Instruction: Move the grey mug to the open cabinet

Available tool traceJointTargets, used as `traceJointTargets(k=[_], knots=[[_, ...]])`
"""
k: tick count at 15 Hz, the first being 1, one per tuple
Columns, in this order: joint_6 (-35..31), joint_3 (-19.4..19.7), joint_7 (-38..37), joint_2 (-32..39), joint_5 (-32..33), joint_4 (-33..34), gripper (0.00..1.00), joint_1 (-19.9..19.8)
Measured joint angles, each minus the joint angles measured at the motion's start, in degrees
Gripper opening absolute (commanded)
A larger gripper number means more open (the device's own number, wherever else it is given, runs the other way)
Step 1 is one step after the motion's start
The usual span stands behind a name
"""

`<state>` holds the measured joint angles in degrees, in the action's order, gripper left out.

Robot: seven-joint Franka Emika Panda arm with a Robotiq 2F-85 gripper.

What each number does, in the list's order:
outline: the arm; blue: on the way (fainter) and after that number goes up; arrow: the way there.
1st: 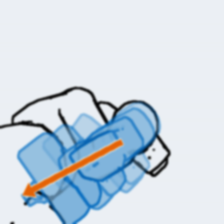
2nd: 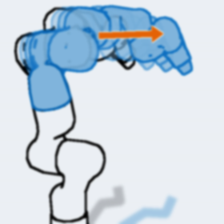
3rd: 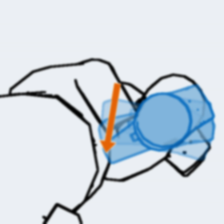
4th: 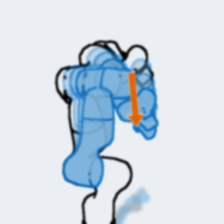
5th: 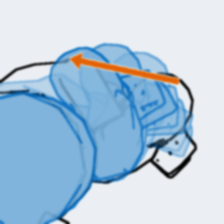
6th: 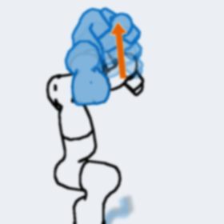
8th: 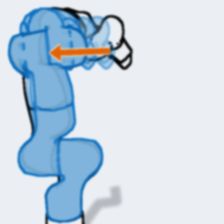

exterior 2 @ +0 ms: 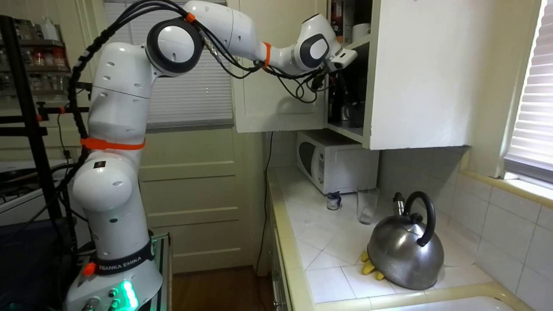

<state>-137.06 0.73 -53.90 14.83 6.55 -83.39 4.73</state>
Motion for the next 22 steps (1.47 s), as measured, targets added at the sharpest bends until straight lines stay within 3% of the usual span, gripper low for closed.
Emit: traceJointTargets(k=[2,3,9,12,19,22], knots=[[0.0,0.2,0.0,0.1,0.0,0.7,0.19,0.1],[0.0,0.2,0.0,0.1,0.0,1.0,0.24,0.1],[0.0,-0.1,1.8,-1.6,-0.5,1.0,0.75,0.3],[0.0,-0.8,9.9,-7.2,-3.8,-3.7,0.97,-0.4],[2.0,0.3,37.9,-23.8,-9.8,-22.7,1.00,-3.3],[9.2,1.6,48.9,-31.9,-13.9,-28.0,1.00,-3.3]])
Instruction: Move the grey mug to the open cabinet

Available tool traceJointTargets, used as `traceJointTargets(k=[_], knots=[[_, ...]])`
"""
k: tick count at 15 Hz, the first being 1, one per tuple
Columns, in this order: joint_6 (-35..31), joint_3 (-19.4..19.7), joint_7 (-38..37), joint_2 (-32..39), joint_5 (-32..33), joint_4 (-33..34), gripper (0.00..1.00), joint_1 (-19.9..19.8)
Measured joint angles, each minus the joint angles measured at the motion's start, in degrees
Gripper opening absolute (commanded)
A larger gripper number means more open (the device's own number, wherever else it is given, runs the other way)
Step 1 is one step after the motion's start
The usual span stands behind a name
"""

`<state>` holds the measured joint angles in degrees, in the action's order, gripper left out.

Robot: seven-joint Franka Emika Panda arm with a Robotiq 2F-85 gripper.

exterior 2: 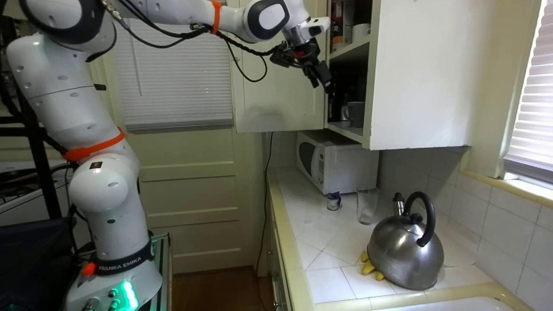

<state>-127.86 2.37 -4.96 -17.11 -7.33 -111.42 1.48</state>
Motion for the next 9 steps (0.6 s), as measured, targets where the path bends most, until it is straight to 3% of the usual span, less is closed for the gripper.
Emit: traceJointTargets(k=[5,9], knots=[[22.7,3.5,7.2,-10.8,-1.0,0.7,1.00,-0.8],[24.4,3.9,7.6,-11.0,-1.0,1.1,1.00,-1.3]])
